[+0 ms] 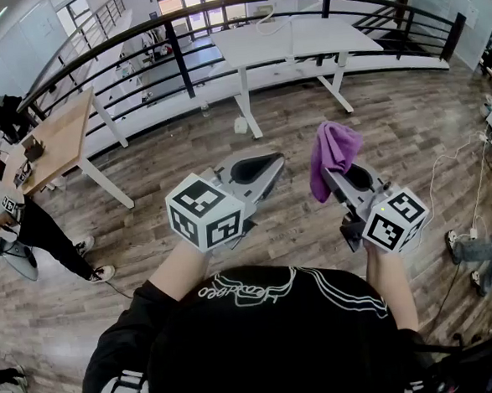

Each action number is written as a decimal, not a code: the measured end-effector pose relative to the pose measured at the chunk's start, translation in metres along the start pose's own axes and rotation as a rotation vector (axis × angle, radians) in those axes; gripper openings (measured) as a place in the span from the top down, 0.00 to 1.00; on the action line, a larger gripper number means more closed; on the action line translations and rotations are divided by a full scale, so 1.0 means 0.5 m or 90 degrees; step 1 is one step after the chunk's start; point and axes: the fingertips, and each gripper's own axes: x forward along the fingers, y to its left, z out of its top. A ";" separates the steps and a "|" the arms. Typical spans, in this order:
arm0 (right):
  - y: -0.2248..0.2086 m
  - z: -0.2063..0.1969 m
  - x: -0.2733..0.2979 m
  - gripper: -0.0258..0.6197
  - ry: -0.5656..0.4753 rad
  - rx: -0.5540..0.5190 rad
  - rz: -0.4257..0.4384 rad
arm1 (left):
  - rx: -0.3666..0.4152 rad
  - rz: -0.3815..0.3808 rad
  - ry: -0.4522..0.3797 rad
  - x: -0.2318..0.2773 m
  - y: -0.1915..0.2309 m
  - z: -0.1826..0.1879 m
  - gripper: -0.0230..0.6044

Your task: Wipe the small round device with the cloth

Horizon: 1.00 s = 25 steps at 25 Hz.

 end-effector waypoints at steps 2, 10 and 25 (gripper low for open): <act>-0.005 -0.001 -0.003 0.86 -0.001 0.001 0.001 | -0.004 -0.002 0.005 0.007 -0.001 -0.005 0.95; -0.035 -0.022 -0.001 0.86 0.004 0.012 -0.002 | -0.024 -0.008 0.013 0.029 0.011 -0.026 0.95; -0.283 -0.164 0.223 0.86 0.045 0.039 -0.023 | -0.088 -0.017 0.014 0.181 0.325 -0.152 0.95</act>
